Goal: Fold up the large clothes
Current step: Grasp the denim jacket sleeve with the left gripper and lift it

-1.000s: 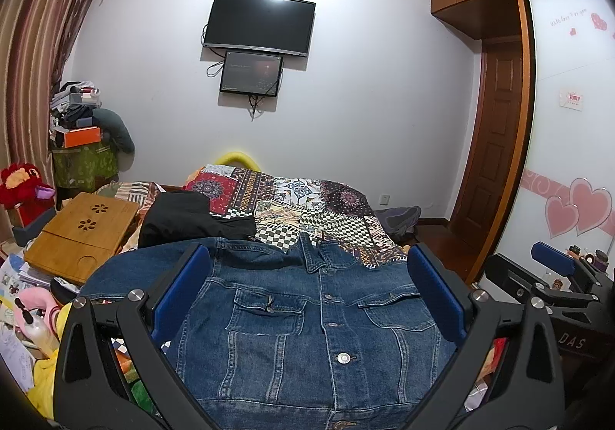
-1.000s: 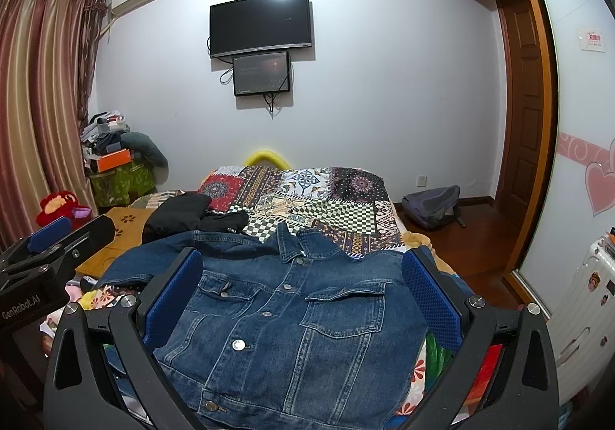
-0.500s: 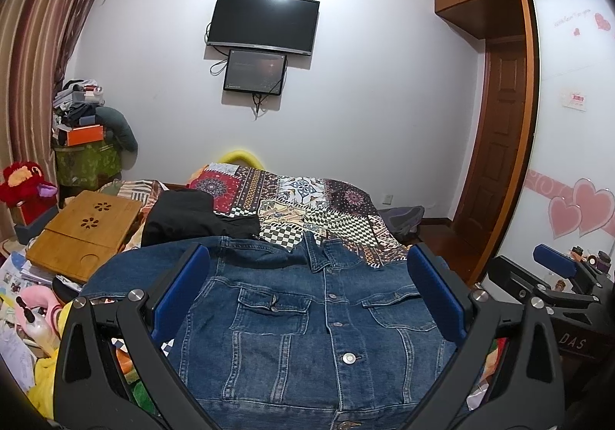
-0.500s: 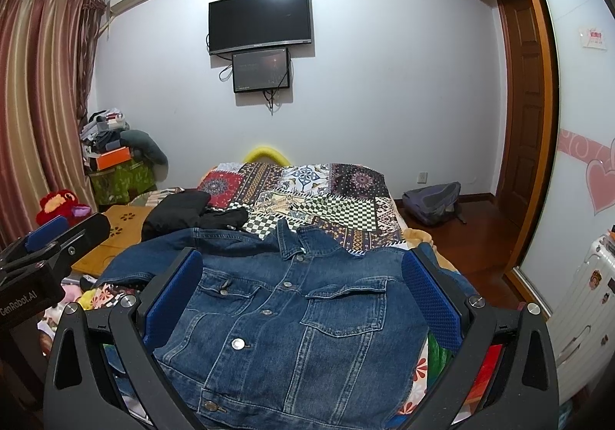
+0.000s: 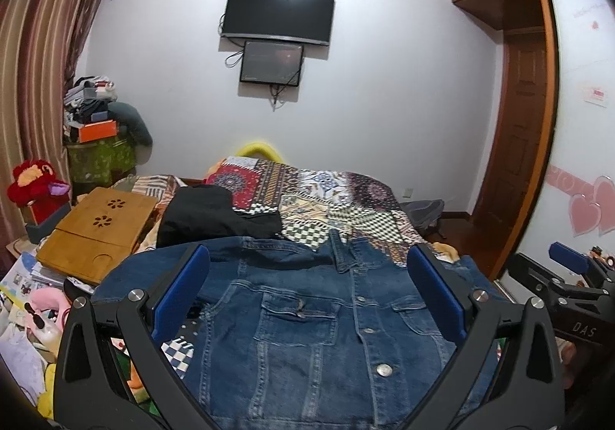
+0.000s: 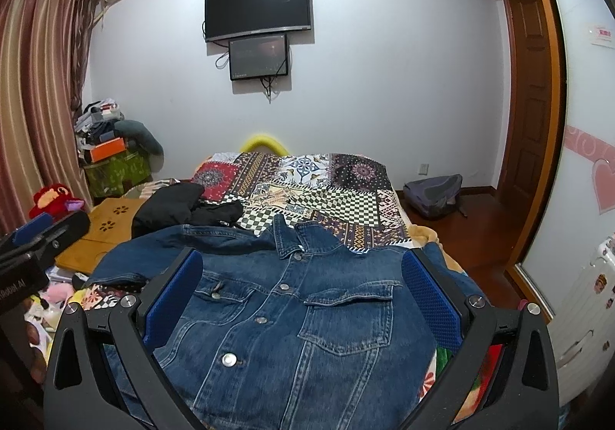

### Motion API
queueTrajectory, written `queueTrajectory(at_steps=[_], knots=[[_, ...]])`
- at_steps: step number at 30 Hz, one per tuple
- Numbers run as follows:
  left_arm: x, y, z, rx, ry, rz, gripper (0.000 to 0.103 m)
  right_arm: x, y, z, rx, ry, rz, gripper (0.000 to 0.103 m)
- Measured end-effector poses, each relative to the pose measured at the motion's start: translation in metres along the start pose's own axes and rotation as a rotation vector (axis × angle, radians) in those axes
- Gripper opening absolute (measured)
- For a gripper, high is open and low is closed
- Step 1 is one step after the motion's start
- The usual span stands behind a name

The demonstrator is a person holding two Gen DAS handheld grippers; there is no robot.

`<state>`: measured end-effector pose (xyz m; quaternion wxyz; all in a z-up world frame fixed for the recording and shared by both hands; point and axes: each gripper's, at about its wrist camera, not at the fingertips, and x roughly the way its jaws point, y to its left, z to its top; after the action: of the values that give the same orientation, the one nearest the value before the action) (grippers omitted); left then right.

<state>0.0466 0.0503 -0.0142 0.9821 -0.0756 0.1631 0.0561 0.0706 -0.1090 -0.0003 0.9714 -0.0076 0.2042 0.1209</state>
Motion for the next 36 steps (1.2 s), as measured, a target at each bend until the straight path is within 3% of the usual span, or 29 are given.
queueTrajectory(at_steps=[14,17,20,23,29,36], knots=[[0.077,0.098,0.03,-0.067,0.076,0.184,0.103,0.066,-0.01,0.017,0.017,0.082,-0.024,0.103],[0.093,0.123,0.027,-0.071,0.109,0.248,0.103,0.082,-0.014,0.018,0.023,0.107,-0.038,0.103],[0.111,0.149,0.017,-0.07,0.134,0.374,0.103,0.097,-0.019,0.018,0.031,0.134,-0.049,0.103],[0.127,0.176,0.005,-0.093,0.186,0.426,0.103,0.111,-0.02,0.013,0.038,0.177,-0.06,0.103],[0.16,0.252,-0.031,-0.33,0.36,0.361,0.103,0.132,-0.02,0.005,0.036,0.259,-0.063,0.103],[0.18,0.318,-0.09,-0.689,0.523,0.277,0.103,0.153,-0.017,0.001,0.028,0.316,-0.072,0.103]])
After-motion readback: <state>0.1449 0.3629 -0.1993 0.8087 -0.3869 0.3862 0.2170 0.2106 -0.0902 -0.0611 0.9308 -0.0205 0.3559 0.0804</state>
